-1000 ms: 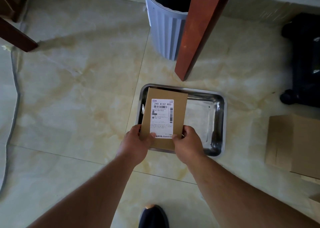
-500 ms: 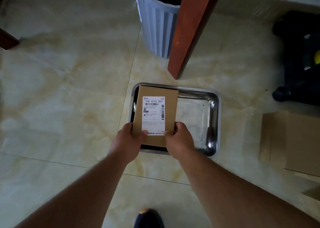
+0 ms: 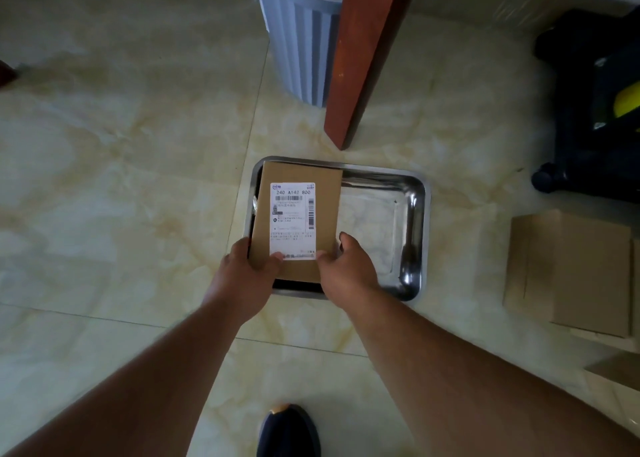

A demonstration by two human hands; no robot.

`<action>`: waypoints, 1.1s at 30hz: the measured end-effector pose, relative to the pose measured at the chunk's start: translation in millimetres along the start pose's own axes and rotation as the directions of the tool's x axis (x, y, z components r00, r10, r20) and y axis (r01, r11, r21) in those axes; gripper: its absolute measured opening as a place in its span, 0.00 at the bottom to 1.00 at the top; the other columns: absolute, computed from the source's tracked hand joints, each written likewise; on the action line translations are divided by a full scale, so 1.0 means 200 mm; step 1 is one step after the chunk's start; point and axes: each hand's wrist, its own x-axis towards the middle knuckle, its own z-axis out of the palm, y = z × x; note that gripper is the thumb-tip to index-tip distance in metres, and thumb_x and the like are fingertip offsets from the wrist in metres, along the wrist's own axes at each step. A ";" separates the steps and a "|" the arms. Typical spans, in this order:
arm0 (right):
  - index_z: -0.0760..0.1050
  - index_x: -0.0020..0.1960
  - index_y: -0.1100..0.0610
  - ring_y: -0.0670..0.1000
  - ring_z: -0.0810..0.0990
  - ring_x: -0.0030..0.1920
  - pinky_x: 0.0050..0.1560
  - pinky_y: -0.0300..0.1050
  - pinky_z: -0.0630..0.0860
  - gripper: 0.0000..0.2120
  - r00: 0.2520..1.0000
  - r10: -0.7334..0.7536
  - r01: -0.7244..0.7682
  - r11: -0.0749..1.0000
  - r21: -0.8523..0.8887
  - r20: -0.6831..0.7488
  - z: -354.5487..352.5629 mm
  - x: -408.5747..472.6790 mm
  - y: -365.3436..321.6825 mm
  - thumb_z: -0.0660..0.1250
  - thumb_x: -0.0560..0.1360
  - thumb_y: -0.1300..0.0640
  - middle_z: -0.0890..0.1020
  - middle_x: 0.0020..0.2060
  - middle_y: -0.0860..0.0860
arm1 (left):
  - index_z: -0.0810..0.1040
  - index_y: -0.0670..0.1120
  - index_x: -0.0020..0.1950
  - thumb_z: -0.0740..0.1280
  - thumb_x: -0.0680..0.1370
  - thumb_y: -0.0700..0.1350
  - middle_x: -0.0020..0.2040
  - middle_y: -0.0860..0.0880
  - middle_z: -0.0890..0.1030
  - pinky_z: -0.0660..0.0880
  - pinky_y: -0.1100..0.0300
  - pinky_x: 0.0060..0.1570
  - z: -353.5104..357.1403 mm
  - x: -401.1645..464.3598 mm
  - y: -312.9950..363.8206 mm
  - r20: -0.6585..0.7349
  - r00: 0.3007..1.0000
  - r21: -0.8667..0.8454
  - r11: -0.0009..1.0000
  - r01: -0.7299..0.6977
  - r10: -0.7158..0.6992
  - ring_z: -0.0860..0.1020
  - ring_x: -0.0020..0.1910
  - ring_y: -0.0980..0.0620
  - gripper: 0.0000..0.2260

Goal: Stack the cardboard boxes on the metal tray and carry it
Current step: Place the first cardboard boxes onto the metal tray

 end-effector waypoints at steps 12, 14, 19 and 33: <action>0.64 0.79 0.54 0.57 0.77 0.69 0.59 0.42 0.72 0.27 0.997 0.079 -0.079 0.997 0.013 0.003 -0.50 -0.28 0.37 0.63 0.83 0.47 0.76 0.73 0.53 | 0.63 0.47 0.80 0.70 0.78 0.61 0.74 0.37 0.73 0.73 0.39 0.67 0.09 -0.43 0.04 -0.123 0.984 0.039 0.990 0.135 -0.129 0.74 0.70 0.33 0.36; 0.65 0.78 0.55 0.57 0.76 0.70 0.61 0.43 0.72 0.26 0.994 0.103 -0.103 0.995 0.019 -0.018 -0.64 -0.33 0.49 0.62 0.83 0.47 0.75 0.73 0.53 | 0.65 0.45 0.80 0.71 0.78 0.60 0.73 0.37 0.75 0.73 0.39 0.67 0.16 -0.54 0.13 -0.103 0.987 0.043 0.991 0.124 -0.120 0.75 0.69 0.33 0.35; 0.58 0.82 0.54 0.56 0.72 0.75 0.70 0.46 0.69 0.32 0.983 0.176 -0.170 0.981 0.098 -0.053 -0.97 -0.41 0.80 0.63 0.82 0.45 0.70 0.78 0.54 | 0.68 0.45 0.78 0.71 0.79 0.57 0.72 0.40 0.76 0.73 0.42 0.66 0.45 -0.78 0.41 -0.042 0.998 0.013 0.998 0.056 -0.056 0.76 0.68 0.35 0.31; 0.60 0.81 0.58 0.59 0.73 0.73 0.68 0.47 0.72 0.31 0.934 0.289 -0.259 0.953 0.159 -0.208 -1.62 -0.24 1.45 0.63 0.82 0.47 0.71 0.77 0.56 | 0.66 0.51 0.79 0.67 0.80 0.60 0.76 0.47 0.74 0.73 0.49 0.69 1.30 -1.06 1.09 0.165 0.982 0.021 0.996 -0.091 0.086 0.75 0.71 0.43 0.29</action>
